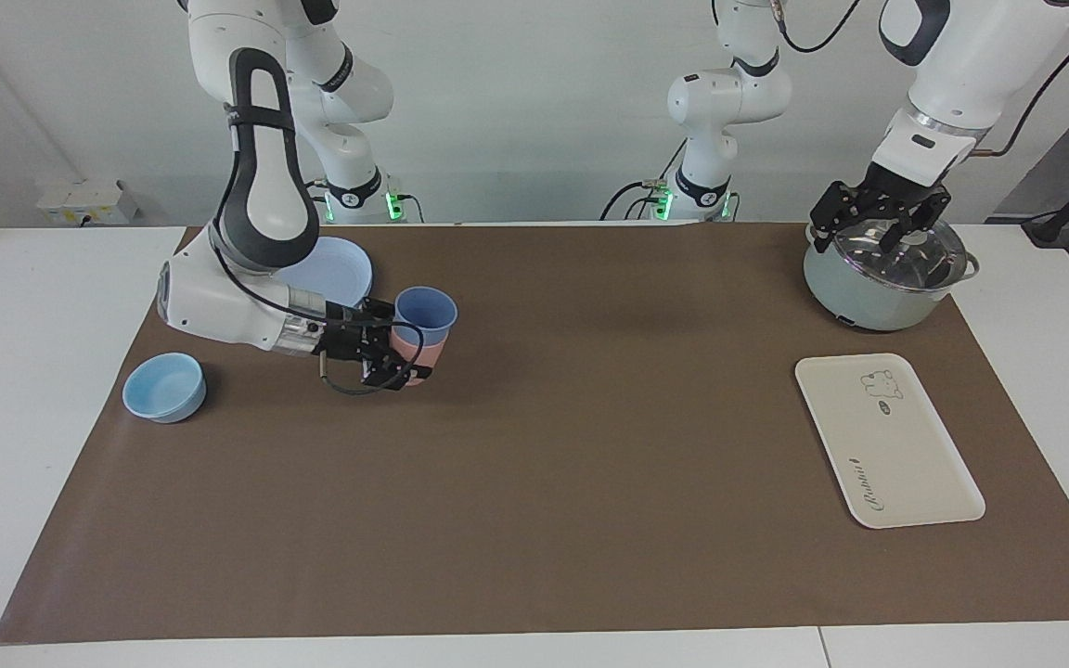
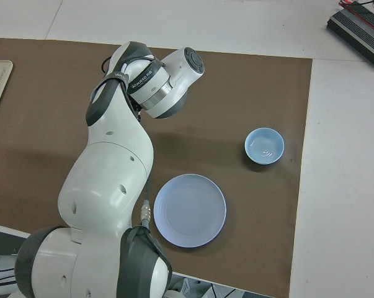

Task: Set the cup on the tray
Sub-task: 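Lift the cups with the right gripper while the left gripper reaches over, then grasp the blue inner cup with the left gripper and pull it out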

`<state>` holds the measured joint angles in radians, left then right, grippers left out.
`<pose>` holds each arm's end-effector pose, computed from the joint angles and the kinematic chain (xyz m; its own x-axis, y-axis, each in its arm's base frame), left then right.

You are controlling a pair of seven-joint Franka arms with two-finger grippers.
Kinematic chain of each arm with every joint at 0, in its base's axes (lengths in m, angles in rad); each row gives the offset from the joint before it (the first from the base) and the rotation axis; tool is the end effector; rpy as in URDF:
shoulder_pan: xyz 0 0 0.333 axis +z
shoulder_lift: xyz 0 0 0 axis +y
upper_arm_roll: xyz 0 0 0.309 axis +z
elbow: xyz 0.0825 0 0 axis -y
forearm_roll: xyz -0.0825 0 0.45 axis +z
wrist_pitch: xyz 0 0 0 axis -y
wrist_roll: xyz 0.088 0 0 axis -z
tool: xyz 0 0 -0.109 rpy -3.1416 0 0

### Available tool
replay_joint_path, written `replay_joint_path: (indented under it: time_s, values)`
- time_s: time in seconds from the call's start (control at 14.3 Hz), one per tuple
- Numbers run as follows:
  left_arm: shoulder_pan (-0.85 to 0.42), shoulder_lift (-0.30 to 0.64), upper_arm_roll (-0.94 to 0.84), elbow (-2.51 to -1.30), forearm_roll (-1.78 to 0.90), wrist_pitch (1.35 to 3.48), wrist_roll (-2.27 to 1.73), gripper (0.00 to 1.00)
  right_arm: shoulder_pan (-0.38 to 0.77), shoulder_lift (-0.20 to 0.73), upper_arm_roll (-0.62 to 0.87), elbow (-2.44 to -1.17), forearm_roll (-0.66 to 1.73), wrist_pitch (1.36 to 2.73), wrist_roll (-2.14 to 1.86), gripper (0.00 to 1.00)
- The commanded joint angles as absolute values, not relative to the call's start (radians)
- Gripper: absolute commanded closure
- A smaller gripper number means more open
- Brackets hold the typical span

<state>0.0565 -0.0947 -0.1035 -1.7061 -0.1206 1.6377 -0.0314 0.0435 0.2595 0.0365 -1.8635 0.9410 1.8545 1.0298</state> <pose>0.5955 -0.0428 0.6062 0.9997 -0.0075 0.0219 -0.0099 -0.9937 0.1113 0.6515 0.1162 0.3449 0.1502 -0.6041 -0.7826 -0.9814 -0.1868 -0.0441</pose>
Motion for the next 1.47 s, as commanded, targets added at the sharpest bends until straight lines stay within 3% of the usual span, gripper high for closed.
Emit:
replay_joint_path:
  time_s: [0.0, 0.42, 0.56, 0.84, 1.4]
  values:
    - [0.005, -0.120, -0.101, -1.743, -0.245, 1.709, -0.183, 0.00, 0.095, 0.207, 0.035, -1.887, 0.999, 1.903, 1.092, 1.00]
    - [-0.334, -0.112, -0.100, -1.779, -0.255, 2.013, -0.676, 0.02, 0.271, 0.198, 0.037, -1.870, 1.057, 2.130, 1.287, 1.00]
    - [-0.380, -0.114, -0.100, -1.812, -0.255, 2.123, -0.736, 0.05, 0.301, 0.201, 0.037, -1.867, 1.057, 2.164, 1.315, 1.00]
    - [-0.433, -0.066, -0.100, -1.821, -0.253, 2.221, -0.770, 0.21, 0.311, 0.202, 0.037, -1.856, 1.057, 2.169, 1.316, 1.00]
    - [-0.518, 0.046, -0.100, -1.815, -0.241, 2.365, -0.836, 0.27, 0.311, 0.199, 0.035, -1.856, 1.057, 2.198, 1.331, 1.00]
